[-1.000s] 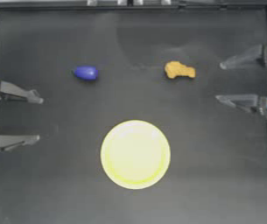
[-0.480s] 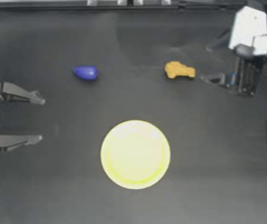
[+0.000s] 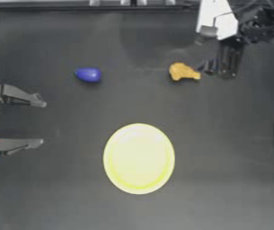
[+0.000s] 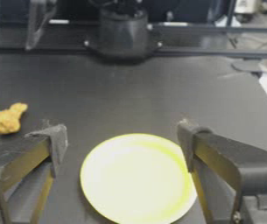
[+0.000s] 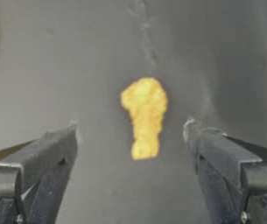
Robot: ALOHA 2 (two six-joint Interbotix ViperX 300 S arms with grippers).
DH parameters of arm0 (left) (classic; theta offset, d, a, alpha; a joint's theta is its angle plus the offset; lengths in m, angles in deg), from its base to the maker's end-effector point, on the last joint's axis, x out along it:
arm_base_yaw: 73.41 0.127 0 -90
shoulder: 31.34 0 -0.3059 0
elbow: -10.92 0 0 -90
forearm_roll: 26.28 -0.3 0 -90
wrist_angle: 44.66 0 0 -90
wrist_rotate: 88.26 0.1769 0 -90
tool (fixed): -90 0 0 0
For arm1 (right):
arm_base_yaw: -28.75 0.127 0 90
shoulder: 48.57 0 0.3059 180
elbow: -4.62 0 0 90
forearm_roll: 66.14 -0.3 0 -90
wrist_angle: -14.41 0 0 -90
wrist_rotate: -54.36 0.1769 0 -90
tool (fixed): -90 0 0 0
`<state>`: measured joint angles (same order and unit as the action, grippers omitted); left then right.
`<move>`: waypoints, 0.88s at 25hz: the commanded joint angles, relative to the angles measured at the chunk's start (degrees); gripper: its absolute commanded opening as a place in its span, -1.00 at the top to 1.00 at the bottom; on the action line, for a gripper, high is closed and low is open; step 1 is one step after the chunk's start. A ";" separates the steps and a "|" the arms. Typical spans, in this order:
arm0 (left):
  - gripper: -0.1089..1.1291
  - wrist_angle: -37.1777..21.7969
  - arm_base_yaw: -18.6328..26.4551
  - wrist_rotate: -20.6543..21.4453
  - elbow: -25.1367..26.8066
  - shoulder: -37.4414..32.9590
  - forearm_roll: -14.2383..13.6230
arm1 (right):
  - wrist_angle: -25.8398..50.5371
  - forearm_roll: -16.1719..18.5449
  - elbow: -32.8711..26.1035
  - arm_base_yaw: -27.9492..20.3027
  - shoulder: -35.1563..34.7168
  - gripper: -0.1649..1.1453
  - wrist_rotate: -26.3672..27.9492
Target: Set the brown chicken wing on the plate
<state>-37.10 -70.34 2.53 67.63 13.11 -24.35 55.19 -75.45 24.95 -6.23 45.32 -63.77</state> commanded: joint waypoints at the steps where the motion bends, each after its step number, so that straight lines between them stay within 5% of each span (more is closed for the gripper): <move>1: -0.84 0.18 0.09 -0.09 -1.05 1.14 0.09 | 0.00 -0.35 -3.08 -0.62 -3.25 -0.78 -0.70; 22: -0.84 -0.26 0.70 -0.26 -1.67 3.34 0.18 | -3.34 0.00 -4.13 -3.69 -17.40 -0.78 -5.19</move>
<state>-37.54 -69.90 2.35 67.45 14.95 -24.26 52.20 -75.28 22.31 -9.66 27.65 -68.60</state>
